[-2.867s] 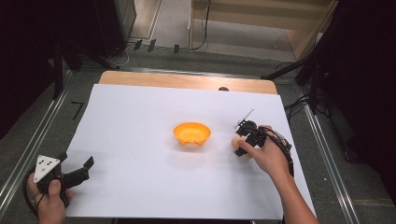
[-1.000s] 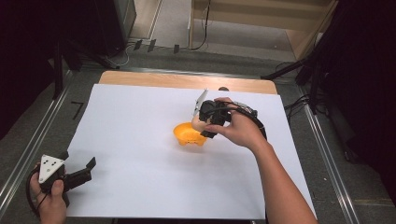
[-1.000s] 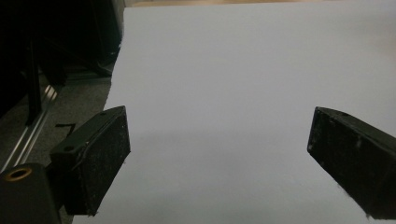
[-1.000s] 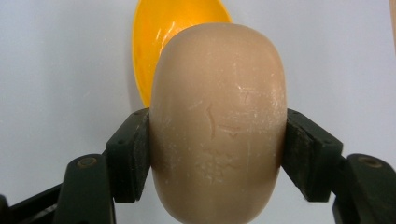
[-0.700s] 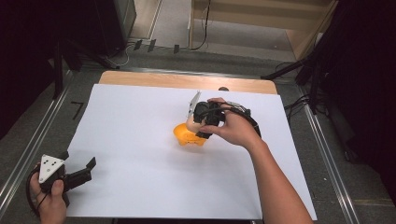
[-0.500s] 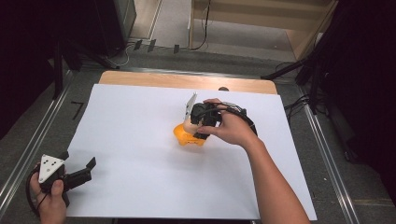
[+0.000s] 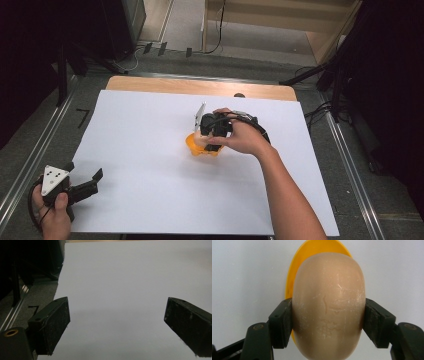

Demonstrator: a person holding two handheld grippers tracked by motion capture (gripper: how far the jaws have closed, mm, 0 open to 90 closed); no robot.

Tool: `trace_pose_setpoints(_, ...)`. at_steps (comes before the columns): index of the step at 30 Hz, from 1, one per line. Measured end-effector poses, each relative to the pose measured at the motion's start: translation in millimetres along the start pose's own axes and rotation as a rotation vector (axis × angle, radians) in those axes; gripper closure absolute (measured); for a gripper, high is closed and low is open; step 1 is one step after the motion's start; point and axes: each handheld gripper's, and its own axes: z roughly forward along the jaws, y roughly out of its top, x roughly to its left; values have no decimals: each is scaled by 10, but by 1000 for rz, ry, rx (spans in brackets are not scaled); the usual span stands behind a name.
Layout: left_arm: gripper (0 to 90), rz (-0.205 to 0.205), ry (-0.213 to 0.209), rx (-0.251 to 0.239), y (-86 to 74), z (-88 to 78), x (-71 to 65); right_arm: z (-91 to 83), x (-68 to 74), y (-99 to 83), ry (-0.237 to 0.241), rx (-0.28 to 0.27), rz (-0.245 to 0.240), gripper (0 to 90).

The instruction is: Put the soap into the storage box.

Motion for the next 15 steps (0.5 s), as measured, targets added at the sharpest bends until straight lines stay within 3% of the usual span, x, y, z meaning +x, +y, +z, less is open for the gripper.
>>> trace_pose_setpoints(7, 72, 2, -2, 2, 1, 2, 0, 26, -11, -6, -3, 2, 9, 315)
trace_pose_setpoints(9, 72, 2, -2, 3, 1, 2, 1, 2, -26, -9, -11, -22, 7, 302)
trace_pose_setpoints(15, 72, 2, -4, 3, 1, 4, 1, -74, -23, -51, -18, -40, 58, 278)
